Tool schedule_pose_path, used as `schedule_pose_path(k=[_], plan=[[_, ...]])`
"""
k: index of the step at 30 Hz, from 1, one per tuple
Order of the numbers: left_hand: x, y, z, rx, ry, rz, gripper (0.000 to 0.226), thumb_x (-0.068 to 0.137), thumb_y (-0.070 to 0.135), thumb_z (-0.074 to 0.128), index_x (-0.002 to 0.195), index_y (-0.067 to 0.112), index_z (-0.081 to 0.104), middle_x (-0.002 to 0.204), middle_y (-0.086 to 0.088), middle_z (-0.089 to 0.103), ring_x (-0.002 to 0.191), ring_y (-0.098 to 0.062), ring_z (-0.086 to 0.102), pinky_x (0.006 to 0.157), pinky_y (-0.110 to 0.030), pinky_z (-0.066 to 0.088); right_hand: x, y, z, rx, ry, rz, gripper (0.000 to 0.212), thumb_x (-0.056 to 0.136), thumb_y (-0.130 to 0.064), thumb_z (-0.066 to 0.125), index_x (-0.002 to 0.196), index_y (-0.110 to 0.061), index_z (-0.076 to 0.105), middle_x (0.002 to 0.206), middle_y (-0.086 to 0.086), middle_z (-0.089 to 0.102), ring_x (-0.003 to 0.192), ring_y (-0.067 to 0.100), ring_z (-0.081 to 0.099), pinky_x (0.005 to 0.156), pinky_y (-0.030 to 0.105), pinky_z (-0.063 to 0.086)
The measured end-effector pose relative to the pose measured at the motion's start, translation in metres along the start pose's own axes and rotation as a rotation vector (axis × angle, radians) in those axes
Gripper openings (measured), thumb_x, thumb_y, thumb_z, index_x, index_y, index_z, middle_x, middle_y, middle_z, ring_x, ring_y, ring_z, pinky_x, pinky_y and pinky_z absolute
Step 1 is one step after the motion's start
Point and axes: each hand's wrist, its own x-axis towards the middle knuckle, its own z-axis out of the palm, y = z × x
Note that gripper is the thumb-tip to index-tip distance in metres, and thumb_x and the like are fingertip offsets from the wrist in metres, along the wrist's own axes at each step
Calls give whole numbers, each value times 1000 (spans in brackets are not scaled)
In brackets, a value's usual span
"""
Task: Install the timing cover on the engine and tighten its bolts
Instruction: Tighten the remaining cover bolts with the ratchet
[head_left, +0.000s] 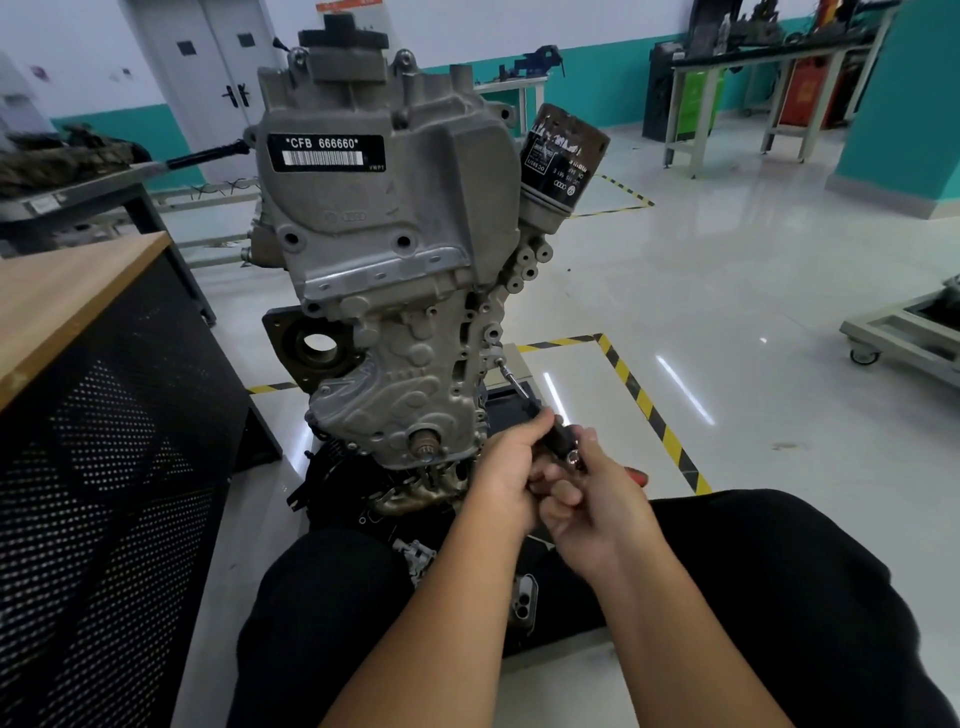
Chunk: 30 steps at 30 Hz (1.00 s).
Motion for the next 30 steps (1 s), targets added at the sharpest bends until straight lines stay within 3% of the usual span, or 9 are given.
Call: schedule_pose_path(k=[5,7,11,12,17,20,23,27,30], plan=[[2,-8,4,30,61,90,28,90,29,75,68,13,76,97,-19,76,58,-23,64,56,-27,54,8,3,-12,-925,269,-482,16,90,-27,77,88,-20,62,79,4,72,63,17,66,57,33,55],[2,-7,3,15,39,56,27,88,32,77,67,14,77,95,-16,75,58,-23,64,58,-27,54,9,7,-9,-829,239,-473,22,91,-29,76,86,-13,61,72,5,69,55,18,64,51,33,54],[3,-1,-2,-59,-36,3,31,95,31,68,71,12,75,86,-11,65,31,-7,33,30,-16,26,1,-1,-1,37,-22,27,26,105,-33,58,97,-10,67,55,11,54,33,9,38,32,19,28],[2,-1,-2,-55,-26,34,31,97,28,65,72,11,75,88,-13,67,31,-6,33,30,-16,26,2,-2,-2,38,-19,28,24,105,-31,58,98,-11,68,55,10,54,33,9,38,32,19,28],[1,-8,1,44,28,100,35,97,35,66,72,15,80,83,-12,75,38,-12,52,35,-15,30,7,1,-10,-836,250,-477,14,92,-28,74,94,-21,62,79,10,72,59,22,66,56,38,57],[2,-6,0,63,30,41,37,89,47,73,86,10,75,50,-3,51,31,-12,36,35,-17,26,2,1,-3,-415,133,-307,21,97,-24,70,96,-9,56,58,11,62,39,18,51,40,28,41],[3,-4,-1,32,36,22,33,91,41,72,90,9,67,48,0,43,30,-10,34,33,-17,26,0,-4,-1,-23,11,-22,20,103,-23,62,96,-4,62,52,11,55,32,11,42,32,21,31],[4,-8,0,53,91,54,47,90,39,74,111,-3,72,75,-11,64,36,-13,49,37,-15,34,9,2,-13,-800,182,-424,23,92,-23,75,89,-16,53,70,10,65,51,24,58,47,34,50],[3,-5,-1,7,32,-6,36,86,45,76,88,9,77,76,-6,67,39,-13,51,36,-16,35,7,6,-7,-645,136,-376,26,93,-29,73,89,-13,55,70,13,65,47,24,55,43,33,45]])
